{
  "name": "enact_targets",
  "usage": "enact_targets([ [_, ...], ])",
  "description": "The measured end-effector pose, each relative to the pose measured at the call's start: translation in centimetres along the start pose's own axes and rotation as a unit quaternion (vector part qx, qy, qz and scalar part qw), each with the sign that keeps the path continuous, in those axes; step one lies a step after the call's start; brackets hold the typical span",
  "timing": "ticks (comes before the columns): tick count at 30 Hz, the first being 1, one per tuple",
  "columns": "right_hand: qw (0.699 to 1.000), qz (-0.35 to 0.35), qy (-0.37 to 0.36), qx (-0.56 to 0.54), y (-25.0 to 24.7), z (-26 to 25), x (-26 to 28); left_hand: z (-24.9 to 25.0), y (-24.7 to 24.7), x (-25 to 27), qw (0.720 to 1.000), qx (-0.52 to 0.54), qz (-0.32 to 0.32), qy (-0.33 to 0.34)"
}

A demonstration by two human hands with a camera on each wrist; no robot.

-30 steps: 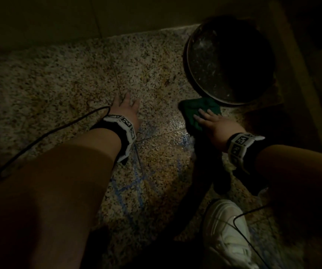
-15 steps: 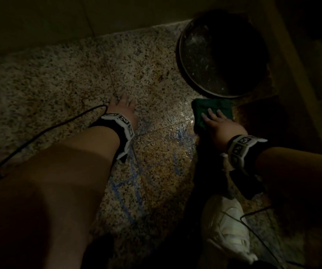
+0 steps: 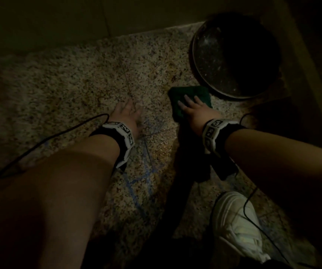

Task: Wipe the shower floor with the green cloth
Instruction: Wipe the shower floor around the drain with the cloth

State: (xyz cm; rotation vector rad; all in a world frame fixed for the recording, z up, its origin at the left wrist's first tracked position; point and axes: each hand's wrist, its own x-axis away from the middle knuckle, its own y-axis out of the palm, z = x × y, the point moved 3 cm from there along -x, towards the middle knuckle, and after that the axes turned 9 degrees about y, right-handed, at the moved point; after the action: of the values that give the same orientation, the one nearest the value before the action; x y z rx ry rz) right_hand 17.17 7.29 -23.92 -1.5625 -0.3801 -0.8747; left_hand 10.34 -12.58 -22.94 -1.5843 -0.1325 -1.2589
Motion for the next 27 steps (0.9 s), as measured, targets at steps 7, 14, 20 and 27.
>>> enact_targets([
  [7, 1.0, -0.002, 0.014, 0.005, 0.0, -0.9, 0.6, -1.3, 0.7, 0.9, 1.0, -0.025, -0.012, -0.014],
  [14, 0.995, -0.036, -0.046, 0.082, 4.2, -2.7, 5.2, -1.8, 1.4, 0.9, 1.0, -0.002, 0.019, -0.006],
  [20, 0.999, 0.0, -0.018, 0.042, 2.3, -4.0, 2.6, -2.8, 3.0, 1.4, 0.998, 0.02, 0.049, 0.014],
  [27, 0.999, -0.025, 0.027, -0.011, -1.3, -7.0, -0.6, -4.1, 4.1, 1.9, 0.998, 0.024, 0.047, 0.027],
])
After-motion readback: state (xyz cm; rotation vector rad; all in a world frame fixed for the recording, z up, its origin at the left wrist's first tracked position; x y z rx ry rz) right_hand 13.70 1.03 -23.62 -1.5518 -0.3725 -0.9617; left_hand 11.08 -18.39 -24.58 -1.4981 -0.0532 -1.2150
